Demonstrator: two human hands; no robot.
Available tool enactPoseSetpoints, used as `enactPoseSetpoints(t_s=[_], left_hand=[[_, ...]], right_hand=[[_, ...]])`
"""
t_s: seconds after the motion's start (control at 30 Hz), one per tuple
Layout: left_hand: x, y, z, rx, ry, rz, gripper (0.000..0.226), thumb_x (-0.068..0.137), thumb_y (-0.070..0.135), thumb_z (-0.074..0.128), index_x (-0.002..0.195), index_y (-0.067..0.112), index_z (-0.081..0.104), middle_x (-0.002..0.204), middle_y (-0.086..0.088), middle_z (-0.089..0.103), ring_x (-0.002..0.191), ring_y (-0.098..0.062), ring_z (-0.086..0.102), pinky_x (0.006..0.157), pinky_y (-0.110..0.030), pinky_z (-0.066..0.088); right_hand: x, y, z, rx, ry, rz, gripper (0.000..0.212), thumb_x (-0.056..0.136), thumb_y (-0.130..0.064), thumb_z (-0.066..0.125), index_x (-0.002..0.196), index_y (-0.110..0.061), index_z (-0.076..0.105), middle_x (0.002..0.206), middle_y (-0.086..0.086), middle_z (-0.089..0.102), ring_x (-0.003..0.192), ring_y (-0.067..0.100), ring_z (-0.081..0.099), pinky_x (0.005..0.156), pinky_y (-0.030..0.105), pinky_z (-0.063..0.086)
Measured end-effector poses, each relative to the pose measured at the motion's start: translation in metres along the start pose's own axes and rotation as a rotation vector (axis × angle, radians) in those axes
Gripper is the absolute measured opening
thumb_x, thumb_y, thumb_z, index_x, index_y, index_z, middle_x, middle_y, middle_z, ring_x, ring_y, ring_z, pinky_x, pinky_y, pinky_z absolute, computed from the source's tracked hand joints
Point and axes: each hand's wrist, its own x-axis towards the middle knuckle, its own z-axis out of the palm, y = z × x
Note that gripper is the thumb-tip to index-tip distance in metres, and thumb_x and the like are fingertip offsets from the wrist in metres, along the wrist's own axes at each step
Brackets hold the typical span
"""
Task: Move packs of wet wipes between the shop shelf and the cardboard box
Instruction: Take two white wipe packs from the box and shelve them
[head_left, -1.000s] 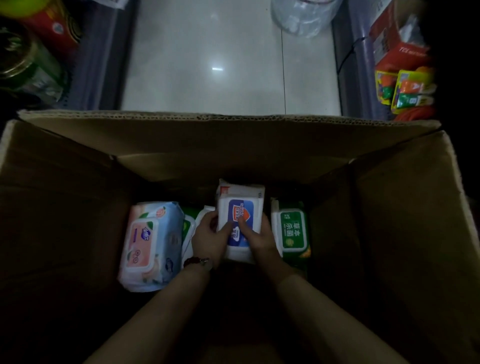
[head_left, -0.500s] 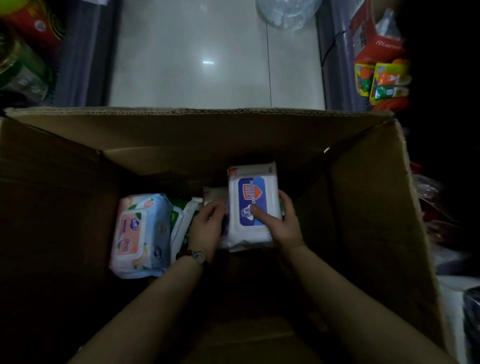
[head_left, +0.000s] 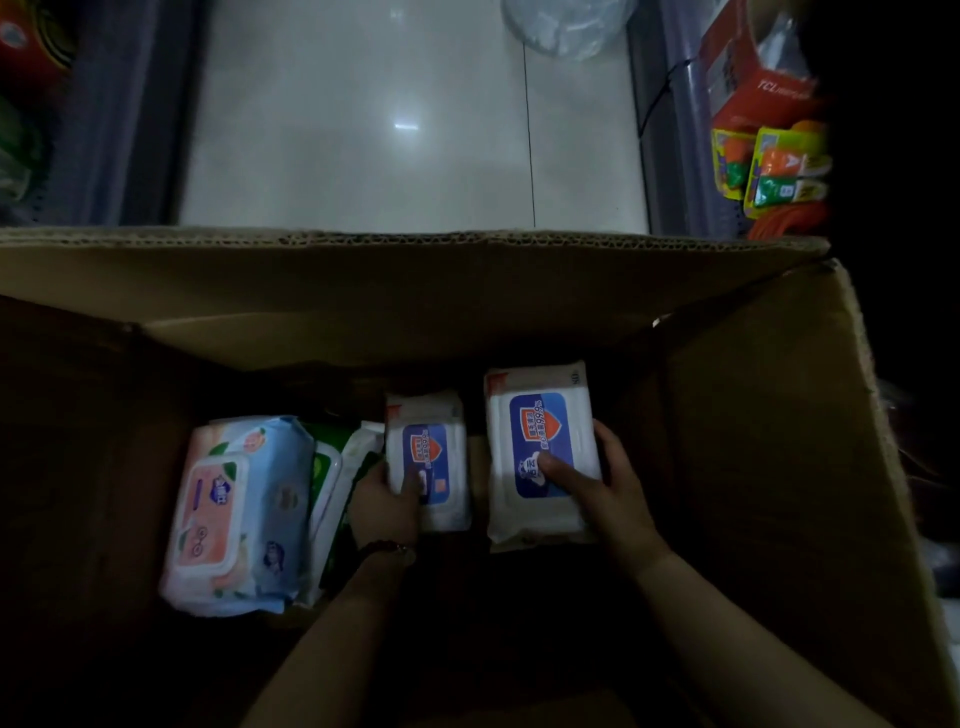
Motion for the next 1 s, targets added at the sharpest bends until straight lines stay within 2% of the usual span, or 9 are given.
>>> enactPoseSetpoints(t_s=[0.1, 0.17, 0.33, 0.53, 0.6, 0.7, 0.77, 0.9, 1.0], left_hand=[[0.001, 0.0, 0.011, -0.002, 0.002, -0.038, 0.045, 0.089, 0.026, 0.063, 0.127, 0.005, 0.054, 0.122, -0.018, 0.063, 0.112, -0.035, 0.06, 0.096, -0.038, 0.044], [0.001, -0.003, 0.015, -0.015, 0.006, -0.047, 0.05, 0.087, 0.026, 0.065, 0.13, 0.005, 0.051, 0.125, -0.018, 0.062, 0.113, -0.035, 0.059, 0.096, -0.041, 0.044], [0.008, -0.016, 0.011, -0.013, -0.067, 0.028, 0.059, 0.082, 0.042, 0.068, 0.13, 0.014, 0.052, 0.123, -0.012, 0.064, 0.109, -0.032, 0.062, 0.095, -0.047, 0.049], [0.012, -0.02, 0.003, -0.053, -0.087, 0.048, 0.051, 0.078, 0.028, 0.075, 0.123, 0.012, 0.058, 0.117, -0.009, 0.067, 0.102, -0.026, 0.065, 0.082, -0.031, 0.05], [0.013, -0.019, 0.003, -0.096, -0.084, 0.024, 0.054, 0.076, 0.024, 0.077, 0.124, 0.011, 0.056, 0.121, -0.01, 0.065, 0.105, -0.028, 0.064, 0.08, -0.032, 0.049], [0.018, -0.014, 0.002, -0.138, -0.131, 0.012, 0.059, 0.076, 0.02, 0.077, 0.129, 0.011, 0.053, 0.12, -0.012, 0.064, 0.105, -0.028, 0.062, 0.081, -0.034, 0.049], [0.019, -0.014, 0.004, -0.149, -0.2, 0.026, 0.058, 0.076, 0.02, 0.077, 0.129, 0.011, 0.054, 0.121, -0.013, 0.064, 0.104, -0.027, 0.062, 0.085, -0.036, 0.05], [0.015, -0.019, 0.008, -0.177, -0.285, 0.012, 0.062, 0.08, 0.02, 0.073, 0.136, 0.016, 0.046, 0.129, -0.012, 0.058, 0.115, -0.029, 0.057, 0.093, -0.045, 0.051], [0.015, -0.022, 0.006, -0.277, -0.338, -0.038, 0.073, 0.079, 0.012, 0.072, 0.143, 0.017, 0.036, 0.135, -0.013, 0.052, 0.118, -0.03, 0.054, 0.088, -0.04, 0.049]], right_hand=[[0.006, 0.004, 0.001, 0.031, -0.007, 0.021, 0.075, 0.071, -0.024, 0.078, 0.135, -0.036, 0.04, 0.126, 0.004, 0.057, 0.104, 0.024, 0.063, 0.068, 0.035, 0.057], [0.008, 0.005, 0.0, 0.044, -0.005, 0.03, 0.079, 0.066, -0.027, 0.077, 0.135, -0.037, 0.039, 0.127, 0.004, 0.057, 0.104, 0.024, 0.062, 0.069, 0.036, 0.056], [0.005, 0.004, -0.009, 0.003, 0.022, 0.006, 0.07, 0.078, -0.018, 0.075, 0.138, -0.032, 0.042, 0.124, 0.003, 0.059, 0.101, 0.02, 0.064, 0.063, 0.028, 0.056], [0.003, 0.006, -0.009, -0.024, 0.019, 0.013, 0.069, 0.078, -0.017, 0.074, 0.137, -0.032, 0.041, 0.118, -0.001, 0.059, 0.097, 0.018, 0.063, 0.061, 0.027, 0.054], [0.003, 0.009, -0.006, -0.031, 0.024, 0.01, 0.07, 0.078, -0.017, 0.075, 0.137, -0.031, 0.041, 0.117, -0.001, 0.06, 0.096, 0.017, 0.063, 0.06, 0.025, 0.054], [0.002, 0.011, -0.005, -0.03, 0.017, 0.02, 0.076, 0.073, -0.019, 0.076, 0.139, -0.03, 0.041, 0.124, 0.003, 0.059, 0.101, 0.021, 0.063, 0.066, 0.031, 0.055], [0.001, 0.012, -0.006, -0.046, 0.014, 0.023, 0.075, 0.072, -0.019, 0.076, 0.137, -0.031, 0.041, 0.122, 0.002, 0.059, 0.1, 0.021, 0.063, 0.066, 0.031, 0.055], [0.001, 0.012, -0.008, -0.056, -0.005, 0.024, 0.068, 0.077, -0.016, 0.075, 0.133, -0.034, 0.042, 0.12, -0.002, 0.059, 0.098, 0.017, 0.063, 0.061, 0.026, 0.055], [0.001, 0.012, -0.01, -0.048, -0.014, 0.026, 0.075, 0.07, -0.021, 0.077, 0.135, -0.031, 0.042, 0.12, 0.0, 0.06, 0.1, 0.019, 0.063, 0.065, 0.029, 0.055]])
